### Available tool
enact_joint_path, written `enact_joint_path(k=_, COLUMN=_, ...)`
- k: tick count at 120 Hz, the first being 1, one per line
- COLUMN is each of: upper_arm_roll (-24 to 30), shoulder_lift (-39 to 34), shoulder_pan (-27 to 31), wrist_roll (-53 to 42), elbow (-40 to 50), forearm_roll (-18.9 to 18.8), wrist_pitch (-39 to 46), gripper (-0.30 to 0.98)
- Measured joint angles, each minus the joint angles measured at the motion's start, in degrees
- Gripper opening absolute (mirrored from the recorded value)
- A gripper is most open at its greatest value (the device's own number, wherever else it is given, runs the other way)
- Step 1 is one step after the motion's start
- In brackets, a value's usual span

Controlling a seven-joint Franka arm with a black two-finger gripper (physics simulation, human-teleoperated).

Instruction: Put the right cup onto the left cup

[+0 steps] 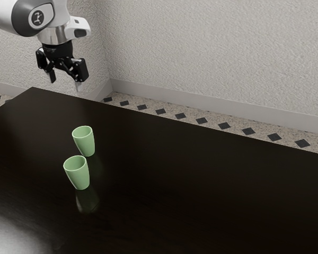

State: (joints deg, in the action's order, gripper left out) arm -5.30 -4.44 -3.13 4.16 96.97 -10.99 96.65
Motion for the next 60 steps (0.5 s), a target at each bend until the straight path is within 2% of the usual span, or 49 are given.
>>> enact_joint_path(k=36, upper_arm_roll=0.3, shoulder_lift=-4.8, shoulder_pan=0.6, wrist_roll=0.5, elbow=8.6, forearm_roll=0.2, wrist_pitch=0.3, gripper=0.69)
enact_joint_path(k=60, upper_arm_roll=0.2, shoulder_lift=-4.9, shoulder_pan=1.8, wrist_roll=0.8, elbow=15.7, forearm_roll=3.3, wrist_pitch=1.7, gripper=0.69)
